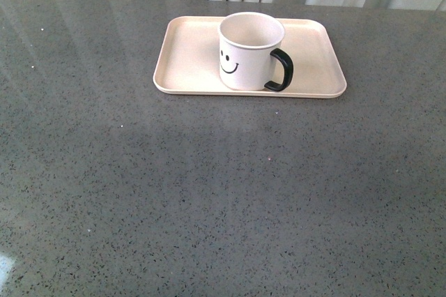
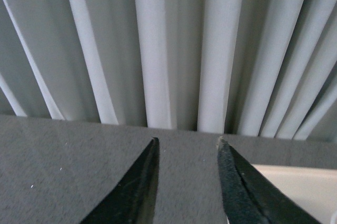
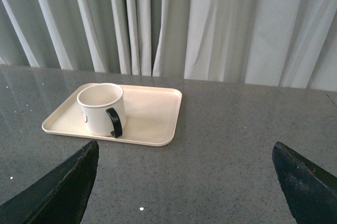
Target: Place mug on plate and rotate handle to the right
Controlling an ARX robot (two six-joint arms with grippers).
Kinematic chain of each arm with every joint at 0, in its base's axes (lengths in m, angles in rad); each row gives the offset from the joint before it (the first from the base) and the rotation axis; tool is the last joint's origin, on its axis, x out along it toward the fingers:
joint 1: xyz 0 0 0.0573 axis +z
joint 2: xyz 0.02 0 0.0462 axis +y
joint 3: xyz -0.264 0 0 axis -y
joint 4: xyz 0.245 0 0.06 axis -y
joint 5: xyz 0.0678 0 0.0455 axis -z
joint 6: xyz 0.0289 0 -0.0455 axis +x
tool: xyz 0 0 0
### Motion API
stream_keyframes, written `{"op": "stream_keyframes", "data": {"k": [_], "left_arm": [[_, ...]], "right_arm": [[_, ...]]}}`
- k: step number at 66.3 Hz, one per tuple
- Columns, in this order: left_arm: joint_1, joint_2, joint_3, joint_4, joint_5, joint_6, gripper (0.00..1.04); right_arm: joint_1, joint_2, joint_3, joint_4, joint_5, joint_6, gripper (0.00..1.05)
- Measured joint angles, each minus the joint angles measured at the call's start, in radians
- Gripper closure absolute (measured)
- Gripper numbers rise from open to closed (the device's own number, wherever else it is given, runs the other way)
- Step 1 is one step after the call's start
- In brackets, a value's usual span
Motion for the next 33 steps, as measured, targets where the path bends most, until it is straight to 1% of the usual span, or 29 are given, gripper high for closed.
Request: {"op": "stream_keyframes", "data": {"k": [3, 5, 9, 10, 27, 33], "left_arm": [[0.014, -0.031, -0.057, 0.013, 0.016, 0.0, 0.85], [0.027, -0.061, -0.107, 0.024, 0.032, 0.0, 0.92], [0.045, -0.108, -0.172, 0.038, 0.056, 0.0, 1.03], [0.048, -0.116, -0.181, 0.04, 0.06, 0.0, 1.04], [0.132, -0.329, -0.404, 0.052, 0.134, -0.003, 1.03], [0.148, -0.393, -0.451, 0.037, 0.156, -0.003, 1.03]], "right_arm": [[0.0, 0.0, 0.0, 0.0, 0.0, 0.0, 0.09], [0.0, 0.0, 0.0, 0.0, 0.0, 0.0, 0.09], [0.0, 0.0, 0.0, 0.0, 0.001, 0.0, 0.09], [0.0, 0.0, 0.0, 0.0, 0.001, 0.0, 0.09], [0.0, 0.0, 0.0, 0.0, 0.0, 0.0, 0.09], [0.0, 0.0, 0.0, 0.0, 0.0, 0.0, 0.09]]}}
